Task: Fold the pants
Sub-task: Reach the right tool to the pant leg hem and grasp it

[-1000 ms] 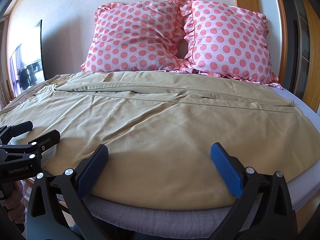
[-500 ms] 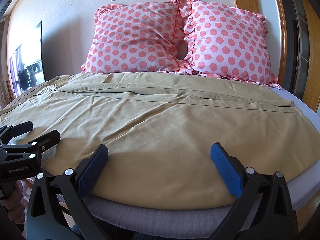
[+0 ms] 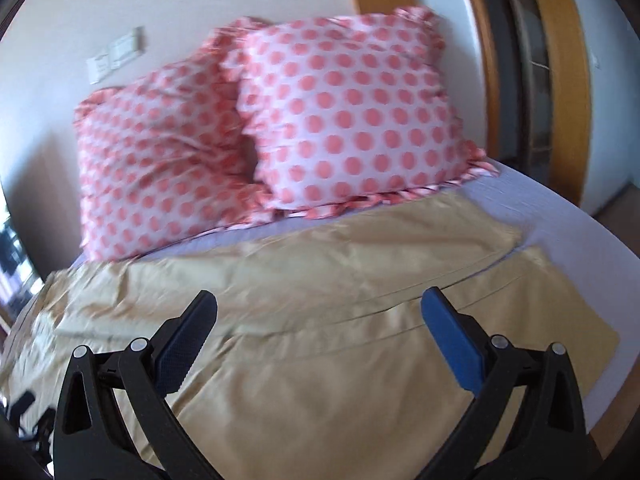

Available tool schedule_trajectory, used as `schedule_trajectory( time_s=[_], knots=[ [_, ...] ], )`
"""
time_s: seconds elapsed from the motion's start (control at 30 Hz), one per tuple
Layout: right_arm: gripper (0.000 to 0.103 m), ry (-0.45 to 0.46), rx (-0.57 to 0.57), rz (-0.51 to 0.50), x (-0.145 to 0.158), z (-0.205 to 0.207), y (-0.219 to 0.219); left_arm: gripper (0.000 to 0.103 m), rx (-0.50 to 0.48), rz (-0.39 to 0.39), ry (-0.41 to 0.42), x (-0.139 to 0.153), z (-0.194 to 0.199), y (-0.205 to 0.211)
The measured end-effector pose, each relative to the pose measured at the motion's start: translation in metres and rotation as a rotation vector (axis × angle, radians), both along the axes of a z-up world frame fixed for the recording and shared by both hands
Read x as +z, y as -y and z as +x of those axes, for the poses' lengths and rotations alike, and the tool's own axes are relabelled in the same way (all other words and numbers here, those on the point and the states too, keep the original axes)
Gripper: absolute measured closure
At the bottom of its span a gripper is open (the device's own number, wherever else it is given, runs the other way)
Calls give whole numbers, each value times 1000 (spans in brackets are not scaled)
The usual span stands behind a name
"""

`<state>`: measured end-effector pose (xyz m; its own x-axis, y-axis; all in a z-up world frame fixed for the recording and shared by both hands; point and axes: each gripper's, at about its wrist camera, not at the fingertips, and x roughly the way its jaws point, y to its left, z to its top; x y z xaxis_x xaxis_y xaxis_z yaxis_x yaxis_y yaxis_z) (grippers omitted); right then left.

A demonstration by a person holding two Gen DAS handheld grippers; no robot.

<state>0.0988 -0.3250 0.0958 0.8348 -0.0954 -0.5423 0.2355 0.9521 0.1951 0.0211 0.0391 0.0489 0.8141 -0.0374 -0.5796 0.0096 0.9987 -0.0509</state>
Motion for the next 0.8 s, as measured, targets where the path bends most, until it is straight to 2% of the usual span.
schedule_trajectory(
  time_s=[0.07, 0.17, 0.3, 0.37, 0.43, 0.57, 0.7, 0.73, 0.8],
  knots=[
    [1, -136, -138, 4, 4, 46, 31, 2, 1, -21, 9, 5, 6, -7],
    [1, -187, -220, 76, -2, 102, 73, 2, 1, -31, 20, 10, 14, -13],
    [26, -312, -323, 206, -29, 174, 117, 2, 0, -58, 27, 9, 25, -21],
    [34, -370, -398, 276, -47, 198, 132, 2, 3, -70, 22, 7, 31, -25],
    [37, -396, -456, 312, -59, 217, 142, 2, 5, -71, 16, 5, 36, -28],
    [37, -412, -540, 255, -66, 246, 146, 2, 14, -51, 6, 2, 45, -31],
    [38, -470, -571, 82, -72, 266, 138, 2, 23, -60, -13, -3, 52, -33],
    [41, -448, -564, 75, -72, 262, 136, 2, 25, -63, -18, -4, 52, -33],
    [71, -419, -585, 60, -71, 253, 139, 2, 28, -64, -26, -5, 52, -33]
  ],
)
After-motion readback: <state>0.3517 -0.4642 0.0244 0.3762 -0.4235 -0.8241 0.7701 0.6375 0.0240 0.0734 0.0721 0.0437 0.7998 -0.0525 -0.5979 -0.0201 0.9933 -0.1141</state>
